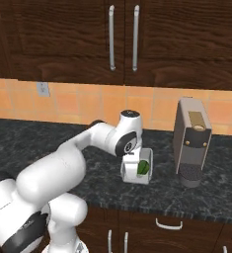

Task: Take the meat container that has the fish and place it on the second highest rack of the freezer. Then take the vegetable container that has the onion and avocado and place it on the highest rack of the freezer.

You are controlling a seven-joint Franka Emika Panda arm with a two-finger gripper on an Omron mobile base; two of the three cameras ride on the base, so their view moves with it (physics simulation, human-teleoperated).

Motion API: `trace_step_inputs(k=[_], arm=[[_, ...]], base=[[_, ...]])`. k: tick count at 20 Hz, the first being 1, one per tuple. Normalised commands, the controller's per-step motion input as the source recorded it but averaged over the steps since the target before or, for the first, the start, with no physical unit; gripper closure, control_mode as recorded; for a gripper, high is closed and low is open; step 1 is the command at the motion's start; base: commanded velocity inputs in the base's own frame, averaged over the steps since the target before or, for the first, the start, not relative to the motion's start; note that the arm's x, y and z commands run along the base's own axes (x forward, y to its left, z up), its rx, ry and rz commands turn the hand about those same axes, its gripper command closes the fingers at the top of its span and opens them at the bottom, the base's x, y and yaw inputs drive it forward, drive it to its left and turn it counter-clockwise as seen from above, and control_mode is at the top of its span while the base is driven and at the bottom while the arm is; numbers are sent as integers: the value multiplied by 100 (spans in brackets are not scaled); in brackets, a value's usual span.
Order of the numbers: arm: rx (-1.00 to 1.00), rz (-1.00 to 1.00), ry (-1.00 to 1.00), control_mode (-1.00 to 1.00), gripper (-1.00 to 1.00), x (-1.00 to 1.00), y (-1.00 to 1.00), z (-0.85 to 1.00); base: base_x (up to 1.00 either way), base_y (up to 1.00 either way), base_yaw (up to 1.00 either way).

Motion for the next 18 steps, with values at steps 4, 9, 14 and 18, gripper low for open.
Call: trace_step_inputs(k=[4, 9, 14, 18], arm=[[0, 0, 5, -100, -100, 49, 0, -23], [0, 0, 5, -100, -100, 35, 0, -26], [0, 0, 3, -100, -100, 12, 0, -40], [0, 0, 2, -100, -100, 8, 0, -40]], base=[[0, 0, 0], [0, 0, 0], [0, 0, 0], [0, 0, 0]])
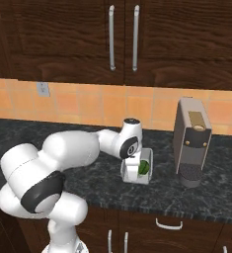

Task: Take the meat container that has the fish and place it on the second highest rack of the freezer. Then take the vegetable container that has the onion and avocado and place it on the highest rack of the freezer.

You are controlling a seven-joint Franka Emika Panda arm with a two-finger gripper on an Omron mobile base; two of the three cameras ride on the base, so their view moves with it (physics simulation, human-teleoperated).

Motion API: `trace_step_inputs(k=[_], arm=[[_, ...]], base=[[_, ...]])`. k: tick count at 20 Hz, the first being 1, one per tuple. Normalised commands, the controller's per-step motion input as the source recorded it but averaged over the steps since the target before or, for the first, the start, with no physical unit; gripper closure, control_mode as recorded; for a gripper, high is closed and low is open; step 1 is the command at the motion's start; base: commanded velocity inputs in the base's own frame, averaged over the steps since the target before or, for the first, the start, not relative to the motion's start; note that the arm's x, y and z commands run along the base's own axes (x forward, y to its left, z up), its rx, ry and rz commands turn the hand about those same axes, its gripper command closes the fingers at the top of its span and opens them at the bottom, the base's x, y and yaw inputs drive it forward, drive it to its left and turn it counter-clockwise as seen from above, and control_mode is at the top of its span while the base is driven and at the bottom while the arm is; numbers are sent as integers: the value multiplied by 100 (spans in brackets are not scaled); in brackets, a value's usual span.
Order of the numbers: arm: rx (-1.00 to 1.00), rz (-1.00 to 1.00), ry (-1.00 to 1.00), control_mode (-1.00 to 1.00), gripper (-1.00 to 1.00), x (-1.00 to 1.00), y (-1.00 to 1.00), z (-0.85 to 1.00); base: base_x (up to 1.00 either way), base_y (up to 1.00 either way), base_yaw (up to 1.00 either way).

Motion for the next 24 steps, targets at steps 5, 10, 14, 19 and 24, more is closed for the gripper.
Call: trace_step_inputs(k=[5, 10, 14, 19, 24], arm=[[1, 0, 5, -100, -100, 11, 0, -35], [3, 0, 9, -100, -100, 2, 0, -20], [6, 0, 6, -100, -100, 10, -7, -4], [6, 0, 0, -100, -100, 13, -18, 0], [1, 0, 0, -100, -100, 0, -2, -10]], base=[[0, 0, 0], [0, 0, 0], [0, 0, 0], [0, 0, 0], [0, 0, 0]])
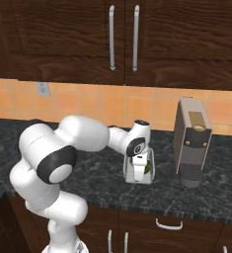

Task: Take the meat container that has the fish and place it on the second highest rack of the freezer. Then take the vegetable container that has the onion and avocado and place it on the highest rack of the freezer.

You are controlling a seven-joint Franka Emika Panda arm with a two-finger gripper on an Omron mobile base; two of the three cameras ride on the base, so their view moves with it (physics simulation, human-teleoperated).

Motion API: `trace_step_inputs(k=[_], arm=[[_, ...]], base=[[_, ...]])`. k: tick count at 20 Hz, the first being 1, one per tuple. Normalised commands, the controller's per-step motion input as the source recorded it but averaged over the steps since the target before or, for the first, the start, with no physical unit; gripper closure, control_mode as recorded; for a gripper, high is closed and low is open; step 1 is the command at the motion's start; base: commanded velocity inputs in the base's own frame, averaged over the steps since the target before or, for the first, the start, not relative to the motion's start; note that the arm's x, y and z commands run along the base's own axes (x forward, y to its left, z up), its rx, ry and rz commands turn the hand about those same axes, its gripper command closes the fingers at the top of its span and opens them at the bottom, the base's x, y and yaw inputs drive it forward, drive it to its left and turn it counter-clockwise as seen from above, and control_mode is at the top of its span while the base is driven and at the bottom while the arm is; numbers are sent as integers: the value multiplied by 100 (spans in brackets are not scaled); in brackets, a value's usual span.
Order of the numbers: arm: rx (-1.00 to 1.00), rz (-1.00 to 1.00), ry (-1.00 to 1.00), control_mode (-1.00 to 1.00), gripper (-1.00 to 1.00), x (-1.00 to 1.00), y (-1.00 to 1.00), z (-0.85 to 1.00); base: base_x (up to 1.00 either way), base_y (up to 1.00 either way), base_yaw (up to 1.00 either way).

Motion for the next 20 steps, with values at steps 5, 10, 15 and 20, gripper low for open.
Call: trace_step_inputs(k=[5, 10, 15, 20], arm=[[0, 0, -1, -100, -100, -20, 0, -22], [0, 0, -2, -100, -100, -60, 0, -5], [0, 0, 0, -100, -100, -25, 0, 0], [1, 0, 0, -100, -100, 24, 0, 5]], base=[[0, 0, 0], [0, 0, 0], [0, 0, 0], [0, 0, 0]])
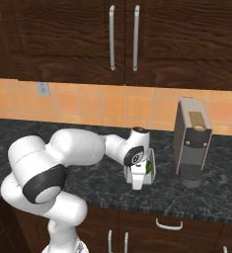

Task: Take the meat container that has the fish and place it on the second highest rack of the freezer. Then take the vegetable container that has the onion and avocado and place it on the highest rack of the freezer.

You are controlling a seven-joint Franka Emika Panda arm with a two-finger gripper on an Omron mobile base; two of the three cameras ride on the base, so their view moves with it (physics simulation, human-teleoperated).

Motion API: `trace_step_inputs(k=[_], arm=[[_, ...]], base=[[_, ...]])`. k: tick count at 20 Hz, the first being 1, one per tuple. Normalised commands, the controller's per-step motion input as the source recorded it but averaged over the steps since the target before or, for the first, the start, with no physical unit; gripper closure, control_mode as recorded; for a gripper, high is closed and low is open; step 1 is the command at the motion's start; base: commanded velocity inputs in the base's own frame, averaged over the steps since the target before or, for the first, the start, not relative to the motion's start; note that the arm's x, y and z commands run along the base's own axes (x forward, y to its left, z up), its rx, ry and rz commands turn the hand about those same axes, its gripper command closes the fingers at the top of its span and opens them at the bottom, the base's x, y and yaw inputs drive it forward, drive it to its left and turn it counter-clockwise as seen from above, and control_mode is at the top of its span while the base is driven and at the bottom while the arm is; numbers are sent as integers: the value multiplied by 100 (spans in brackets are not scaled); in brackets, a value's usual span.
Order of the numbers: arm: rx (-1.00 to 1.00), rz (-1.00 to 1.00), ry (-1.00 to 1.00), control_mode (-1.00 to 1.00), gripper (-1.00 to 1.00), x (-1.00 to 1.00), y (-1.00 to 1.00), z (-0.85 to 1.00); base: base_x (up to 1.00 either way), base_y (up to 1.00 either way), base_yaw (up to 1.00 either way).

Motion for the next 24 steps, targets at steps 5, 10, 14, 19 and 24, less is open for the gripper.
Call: trace_step_inputs(k=[5, 10, 14, 19, 24], arm=[[0, 0, 0, -100, -100, 16, 0, 0], [0, 0, 0, -100, -100, 1, 0, -19], [0, 0, 0, -100, -100, 0, 0, -44], [0, 0, 0, -100, -100, 2, 0, -35], [0, 0, 0, -100, -100, 30, 0, -21]], base=[[0, 0, 0], [0, 0, 0], [0, 0, 0], [0, 0, 0], [0, 0, 0]])
